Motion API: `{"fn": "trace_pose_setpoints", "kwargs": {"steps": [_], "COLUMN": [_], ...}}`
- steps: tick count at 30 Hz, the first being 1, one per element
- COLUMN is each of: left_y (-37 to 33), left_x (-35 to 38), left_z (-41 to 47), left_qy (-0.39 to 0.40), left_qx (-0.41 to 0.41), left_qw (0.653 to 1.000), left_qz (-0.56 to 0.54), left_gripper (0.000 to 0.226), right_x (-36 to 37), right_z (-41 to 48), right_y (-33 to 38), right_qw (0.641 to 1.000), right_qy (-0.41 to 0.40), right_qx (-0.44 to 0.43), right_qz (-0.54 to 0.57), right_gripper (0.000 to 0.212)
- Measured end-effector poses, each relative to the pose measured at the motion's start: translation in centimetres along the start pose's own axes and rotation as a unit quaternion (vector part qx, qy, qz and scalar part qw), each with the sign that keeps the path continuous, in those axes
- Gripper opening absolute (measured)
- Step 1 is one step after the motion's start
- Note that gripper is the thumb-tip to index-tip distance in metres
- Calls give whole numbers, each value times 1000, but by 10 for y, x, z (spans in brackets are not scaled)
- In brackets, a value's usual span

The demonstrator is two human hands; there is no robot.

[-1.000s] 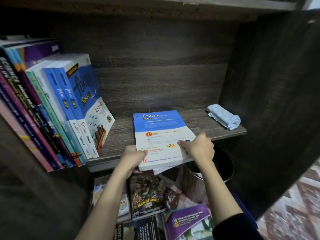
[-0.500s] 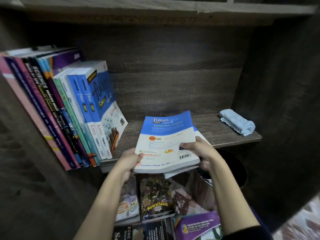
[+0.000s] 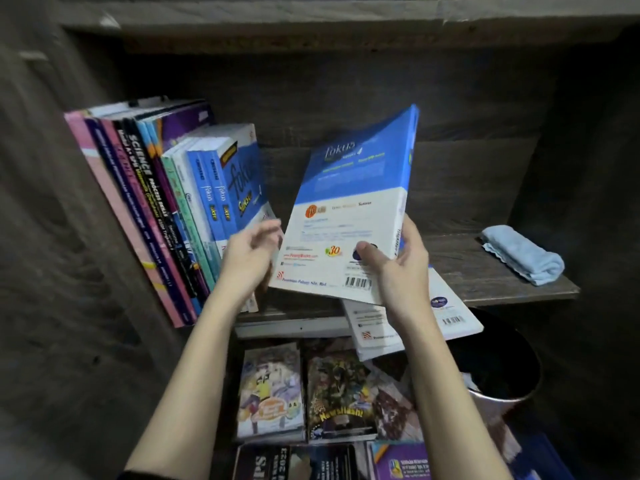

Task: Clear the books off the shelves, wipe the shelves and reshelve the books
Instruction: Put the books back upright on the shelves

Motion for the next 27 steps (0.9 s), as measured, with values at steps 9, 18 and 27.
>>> {"fn": "trace_pose_setpoints", "kwargs": {"steps": [9, 18, 27], "left_y": [-71, -64, -57], "left_x": [-60, -62, -65], "left_z": [-10, -15, -18], "left_qy": [-173, -166, -262], "left_qx": [221, 251, 220], "left_qw": [959, 954, 933], "left_qz": [-50, 14, 115], "left_gripper": [25, 81, 58], "right_x": [75, 112, 124], "right_z": [-36, -57, -52], "right_y": [-19, -70, -104], "right_qw": [928, 887, 902], "right_qy": [2, 75, 159], "right_qx": [-273, -318, -210], "right_qz": [-254, -326, -341], "right_gripper": [59, 75, 82]}}
Point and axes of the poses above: each hand's wrist, its own z-axis towards the middle knuckle, its own x-axis out of the palm, y = z × x, the point moved 4 cm from there along z, towards the middle knuckle, and after that the axes turned 5 degrees about z, right-handed, at the moved point
